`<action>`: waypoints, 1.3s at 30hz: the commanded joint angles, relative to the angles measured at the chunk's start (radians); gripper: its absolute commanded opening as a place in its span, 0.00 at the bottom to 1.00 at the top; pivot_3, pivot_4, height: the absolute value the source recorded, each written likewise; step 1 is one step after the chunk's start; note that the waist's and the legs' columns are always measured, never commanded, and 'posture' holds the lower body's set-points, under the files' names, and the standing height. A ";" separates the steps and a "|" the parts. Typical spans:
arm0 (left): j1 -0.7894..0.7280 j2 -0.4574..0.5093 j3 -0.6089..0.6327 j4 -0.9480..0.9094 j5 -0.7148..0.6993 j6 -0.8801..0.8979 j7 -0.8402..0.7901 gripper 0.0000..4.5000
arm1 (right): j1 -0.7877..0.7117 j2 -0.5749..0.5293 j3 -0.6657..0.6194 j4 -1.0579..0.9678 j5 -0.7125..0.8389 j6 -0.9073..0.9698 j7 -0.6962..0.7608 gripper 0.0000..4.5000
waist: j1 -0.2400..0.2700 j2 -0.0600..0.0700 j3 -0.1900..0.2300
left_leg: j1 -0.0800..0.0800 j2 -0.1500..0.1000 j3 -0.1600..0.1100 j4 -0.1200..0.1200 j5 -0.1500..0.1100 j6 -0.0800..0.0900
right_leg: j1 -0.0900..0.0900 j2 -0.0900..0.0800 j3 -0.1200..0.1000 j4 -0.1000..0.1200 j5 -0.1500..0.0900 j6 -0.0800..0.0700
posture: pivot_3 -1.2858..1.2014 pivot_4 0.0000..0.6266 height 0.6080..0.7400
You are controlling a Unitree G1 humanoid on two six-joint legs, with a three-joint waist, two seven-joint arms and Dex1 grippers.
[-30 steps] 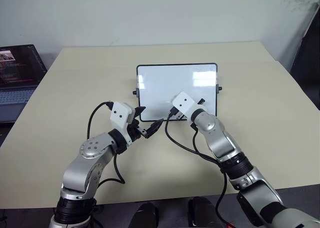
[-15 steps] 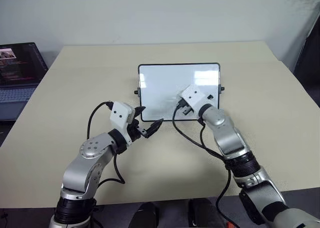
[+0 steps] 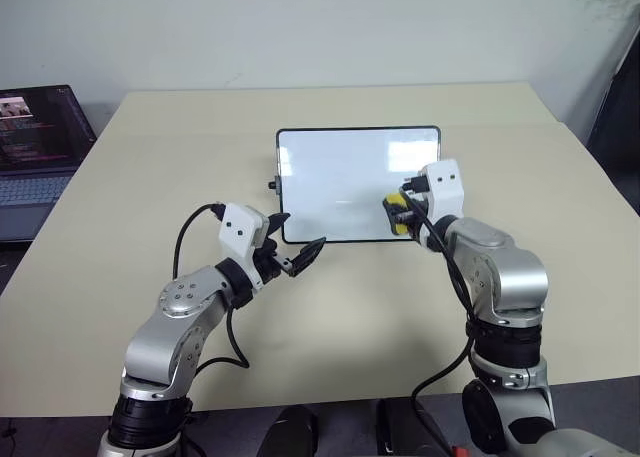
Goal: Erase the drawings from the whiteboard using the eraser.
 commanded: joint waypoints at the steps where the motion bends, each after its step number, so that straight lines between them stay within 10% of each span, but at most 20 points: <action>1: -0.017 0.002 0.004 -0.005 -0.004 -0.028 -0.011 1.00 | -0.023 -0.003 0.017 -0.049 0.027 -0.006 -0.024 0.22 | 0.000 0.000 0.000 | 0.000 0.000 0.000 0.000 0.000 0.000 | 0.000 0.000 0.000 0.000 0.000 0.000 | 0.52 0.24 1.00; 10: -0.045 0.030 -0.006 -0.001 -0.020 -0.020 -0.073 1.00 | -0.036 -0.085 0.007 -0.046 0.040 -0.003 -0.065 0.22 | 0.000 0.000 0.000 | 0.000 0.000 0.000 0.000 0.000 0.000 | 0.000 0.000 -0.001 0.000 0.000 0.000 | 0.52 0.24 1.00; 23: -0.247 0.305 -0.156 0.124 -0.173 0.014 -0.707 1.00 | 0.046 -0.292 -0.122 -0.207 -0.012 0.292 -0.188 0.22 | -0.003 0.001 0.001 | -0.001 0.000 0.001 -0.001 0.000 0.001 | 0.000 0.001 -0.001 -0.001 -0.001 0.001 | 0.52 0.24 1.00; 39: -0.395 0.247 -0.263 0.345 -0.042 -0.149 -0.861 1.00 | 0.188 -0.329 -0.150 -0.326 0.021 0.392 -0.192 0.22 | 0.000 0.002 0.002 | -0.001 -0.001 0.000 -0.001 -0.001 0.002 | 0.000 0.000 -0.001 -0.001 -0.001 0.002 | 0.52 0.24 1.00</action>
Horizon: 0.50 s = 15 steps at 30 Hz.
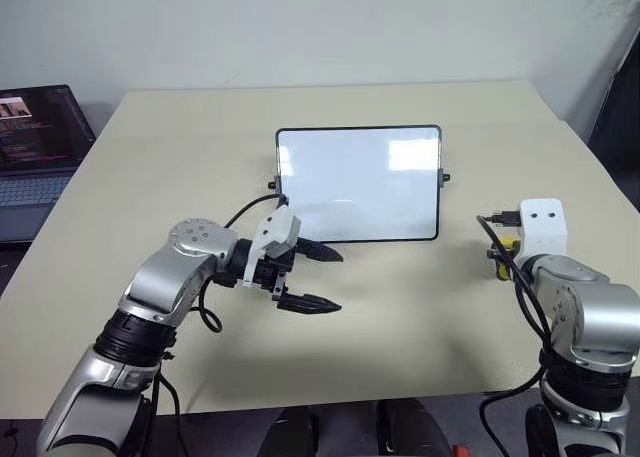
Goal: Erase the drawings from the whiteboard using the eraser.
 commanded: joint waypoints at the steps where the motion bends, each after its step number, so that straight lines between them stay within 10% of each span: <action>1: -0.039 -0.016 0.009 0.005 0.002 -0.025 -0.019 1.00 | 0.006 -0.022 -0.014 -0.035 0.023 0.007 0.021 0.22 | 0.001 0.000 0.000 | 0.000 0.000 0.000 0.000 0.000 0.000 | 0.000 0.000 0.000 0.000 0.000 0.000 | 0.52 0.24 1.00; 15: -0.029 -0.033 0.016 0.009 0.041 -0.055 0.010 1.00 | -0.111 -0.043 0.098 0.142 0.100 -0.078 0.078 0.22 | 0.000 0.000 0.000 | 0.000 -0.001 0.000 0.001 0.000 0.000 | 0.000 0.000 0.000 0.000 0.000 0.000 | 0.52 0.24 1.00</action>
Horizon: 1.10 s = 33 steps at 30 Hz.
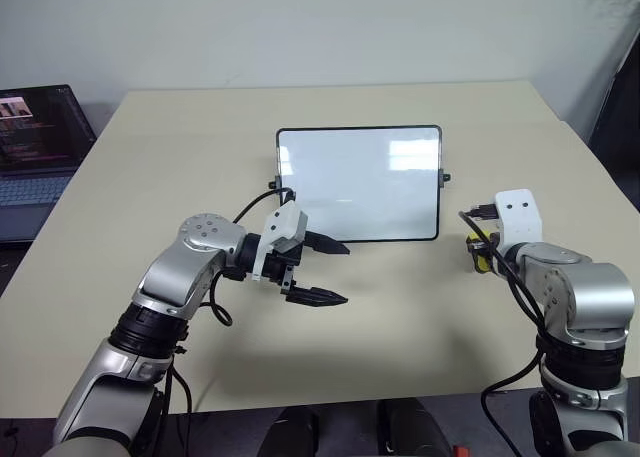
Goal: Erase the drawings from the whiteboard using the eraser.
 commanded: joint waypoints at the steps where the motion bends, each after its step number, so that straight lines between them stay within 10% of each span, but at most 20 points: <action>1: 0.003 0.014 0.024 -0.029 -0.001 -0.006 0.002 1.00 | -0.016 -0.020 0.019 -0.005 0.015 -0.034 0.010 0.22 | 0.000 0.000 0.000 | 0.000 0.000 0.000 0.000 0.000 0.000 | 0.000 0.000 0.000 0.000 0.000 0.000 | 0.52 0.24 1.00; 16: 0.019 0.026 0.038 -0.041 -0.003 -0.001 0.021 1.00 | -0.034 -0.042 0.030 0.085 0.035 -0.102 0.013 0.22 | 0.000 0.000 0.000 | 0.000 0.000 0.000 0.000 0.000 0.000 | 0.000 0.000 0.000 0.000 0.000 0.000 | 0.52 0.24 1.00; 26: 0.003 0.027 0.036 -0.030 -0.002 -0.002 0.019 1.00 | -0.040 -0.030 0.028 0.098 0.035 -0.100 0.003 0.96 | 0.000 0.000 0.000 | 0.000 0.000 0.000 0.000 0.000 0.000 | 0.000 0.000 0.000 0.001 0.000 0.000 | 0.52 0.24 1.00; 33: -0.001 0.028 0.049 -0.049 -0.013 0.017 0.036 1.00 | -0.064 0.002 0.000 0.073 0.030 -0.078 -0.021 0.99 | -0.001 0.000 0.000 | 0.000 0.000 0.000 0.001 0.000 0.000 | 0.000 0.000 0.000 0.001 0.000 0.000 | 0.52 0.24 1.00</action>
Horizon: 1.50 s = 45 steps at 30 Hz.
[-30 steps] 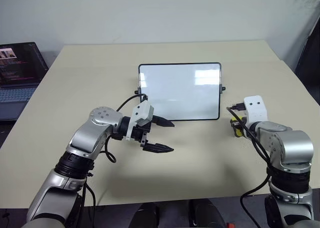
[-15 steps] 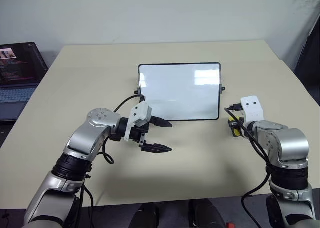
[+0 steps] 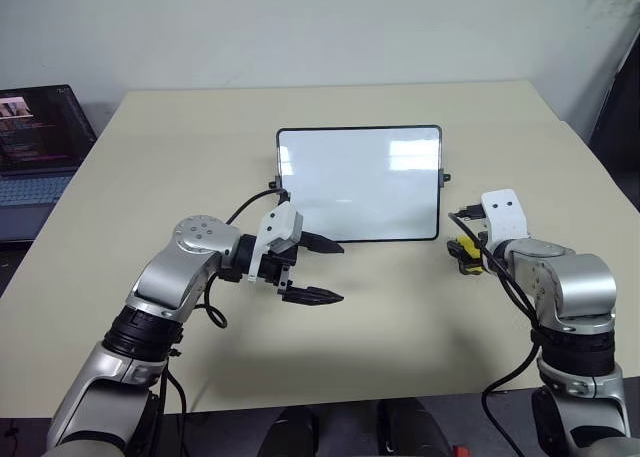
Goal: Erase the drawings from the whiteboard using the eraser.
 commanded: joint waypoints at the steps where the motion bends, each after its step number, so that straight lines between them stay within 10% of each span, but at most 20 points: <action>1: -0.015 0.009 0.045 -0.049 -0.017 0.019 0.023 1.00 | -0.044 0.030 -0.048 -0.049 0.003 0.017 -0.020 0.99 | 0.000 0.000 0.000 | 0.000 0.000 0.000 0.000 0.000 0.000 | 0.000 0.000 0.000 0.000 0.000 0.000 | 0.52 0.24 1.00; 13: -0.020 -0.096 0.246 -0.131 0.062 0.096 0.541 1.00 | -0.105 0.029 -0.163 -0.127 -0.024 -0.061 -0.080 0.99 | 0.002 0.000 0.000 | 0.000 0.000 0.000 0.001 0.000 0.000 | 0.000 -0.001 0.000 0.001 0.000 0.000 | 0.52 0.24 1.00; 24: 0.286 -0.261 0.403 -0.279 0.220 0.087 1.027 1.00 | 0.208 0.066 -0.242 -0.198 -0.028 -0.527 -0.082 0.99 | 0.002 0.000 -0.001 | 0.002 0.000 0.001 0.001 0.000 -0.001 | 0.000 -0.001 0.002 0.002 0.000 0.000 | 0.52 0.24 1.00; 34: 0.617 -0.350 0.547 -0.307 0.274 -0.107 1.182 1.00 | 0.543 0.169 -0.297 -0.192 -0.031 -0.903 -0.113 0.99 | 0.007 -0.001 -0.002 | 0.003 0.001 0.001 0.001 0.000 -0.001 | 0.003 -0.002 0.002 0.001 0.000 0.000 | 0.52 0.24 1.00; 45: 0.617 -0.388 0.482 -0.362 0.297 -0.084 1.227 1.00 | 0.537 0.127 -0.295 -0.149 -0.029 -0.907 -0.112 0.99 | 0.008 -0.002 -0.002 | 0.005 0.000 0.001 0.002 0.002 0.001 | 0.006 0.000 0.001 0.002 -0.001 0.005 | 0.52 0.24 1.00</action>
